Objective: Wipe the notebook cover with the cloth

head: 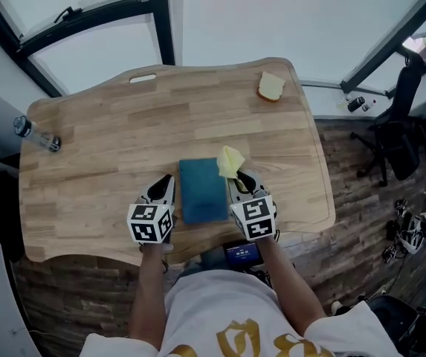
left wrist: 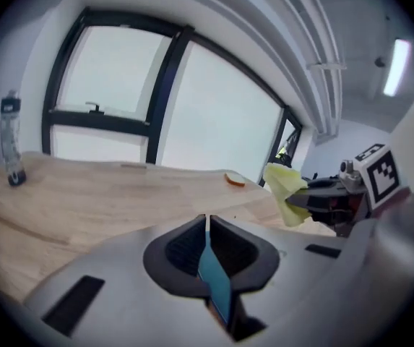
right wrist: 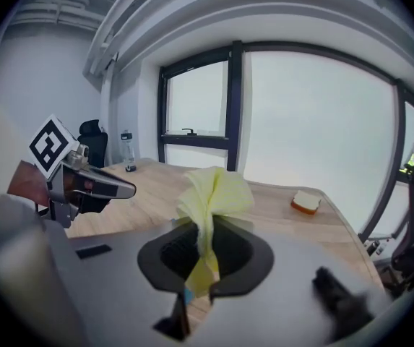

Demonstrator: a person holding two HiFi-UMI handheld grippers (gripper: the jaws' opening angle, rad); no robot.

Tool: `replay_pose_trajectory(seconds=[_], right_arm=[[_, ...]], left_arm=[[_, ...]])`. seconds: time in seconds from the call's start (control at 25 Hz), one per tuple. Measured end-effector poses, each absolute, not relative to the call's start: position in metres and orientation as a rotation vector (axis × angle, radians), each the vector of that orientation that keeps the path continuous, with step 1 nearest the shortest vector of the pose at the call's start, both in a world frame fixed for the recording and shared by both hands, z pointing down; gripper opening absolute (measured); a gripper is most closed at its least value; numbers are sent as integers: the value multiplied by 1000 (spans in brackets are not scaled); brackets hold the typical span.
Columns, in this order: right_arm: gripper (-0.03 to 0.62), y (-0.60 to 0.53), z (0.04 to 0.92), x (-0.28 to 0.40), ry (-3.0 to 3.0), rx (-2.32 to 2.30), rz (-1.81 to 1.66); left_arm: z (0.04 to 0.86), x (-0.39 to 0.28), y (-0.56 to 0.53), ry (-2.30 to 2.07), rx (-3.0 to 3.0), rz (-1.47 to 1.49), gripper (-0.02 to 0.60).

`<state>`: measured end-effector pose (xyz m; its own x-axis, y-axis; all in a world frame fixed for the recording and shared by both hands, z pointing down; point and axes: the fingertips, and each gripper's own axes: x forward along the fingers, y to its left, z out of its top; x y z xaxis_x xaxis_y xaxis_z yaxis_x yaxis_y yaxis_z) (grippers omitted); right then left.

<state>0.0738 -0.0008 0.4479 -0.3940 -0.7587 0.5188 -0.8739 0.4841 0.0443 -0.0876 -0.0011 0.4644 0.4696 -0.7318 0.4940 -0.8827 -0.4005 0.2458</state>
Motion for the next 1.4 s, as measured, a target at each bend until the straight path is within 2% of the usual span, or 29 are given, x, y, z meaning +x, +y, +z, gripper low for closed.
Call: replay_pose_trajectory(seconds=[0.28,0.64,1.4], right_arm=[[40,27,416,73,-2302,1426,274],[40,50,399,81,-2312,1457,217],[40,54,398,98,-2287,1493,224]], left_arm=[[403,-79,11,-1553,2404,425,26],[369,-77,25,-1666,2459,329,25],[369,-66,20,-1644,2462,319,25]])
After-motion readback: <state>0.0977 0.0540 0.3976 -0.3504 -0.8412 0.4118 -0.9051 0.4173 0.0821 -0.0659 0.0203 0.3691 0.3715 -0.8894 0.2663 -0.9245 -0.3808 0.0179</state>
